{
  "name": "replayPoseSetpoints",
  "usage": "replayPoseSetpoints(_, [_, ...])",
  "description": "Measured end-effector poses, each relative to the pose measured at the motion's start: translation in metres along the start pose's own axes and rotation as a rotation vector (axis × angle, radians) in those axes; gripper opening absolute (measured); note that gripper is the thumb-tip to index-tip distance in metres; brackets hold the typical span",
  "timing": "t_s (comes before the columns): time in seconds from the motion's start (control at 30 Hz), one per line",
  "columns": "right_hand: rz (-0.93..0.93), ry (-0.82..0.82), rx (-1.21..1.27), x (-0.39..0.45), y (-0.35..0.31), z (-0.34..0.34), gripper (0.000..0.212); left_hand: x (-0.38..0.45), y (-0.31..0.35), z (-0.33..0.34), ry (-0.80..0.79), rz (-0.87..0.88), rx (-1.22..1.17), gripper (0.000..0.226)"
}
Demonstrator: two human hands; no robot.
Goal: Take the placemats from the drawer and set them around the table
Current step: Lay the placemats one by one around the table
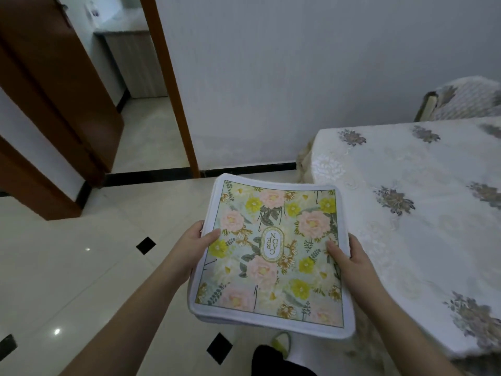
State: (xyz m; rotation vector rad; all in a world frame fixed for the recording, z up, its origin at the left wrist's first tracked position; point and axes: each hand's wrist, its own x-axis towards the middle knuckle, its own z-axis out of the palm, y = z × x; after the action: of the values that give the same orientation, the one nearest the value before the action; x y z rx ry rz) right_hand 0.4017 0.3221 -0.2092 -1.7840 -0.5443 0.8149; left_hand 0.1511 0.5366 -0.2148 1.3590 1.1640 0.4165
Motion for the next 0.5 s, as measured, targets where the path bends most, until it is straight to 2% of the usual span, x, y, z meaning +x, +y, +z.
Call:
replayPoseSetpoints(0.27, [0.06, 0.113, 0.019, 0.094, -0.003, -0.045, 0.034, 0.105, 0.079, 0.069, -0.077, -0.036, 0.059, 0.025])
replayPoseSetpoints(0.5, [0.13, 0.226, 0.007, 0.15, 0.011, -0.073, 0.034, 0.175, 0.108, 0.123, -0.177, -0.011, 0.207, 0.024])
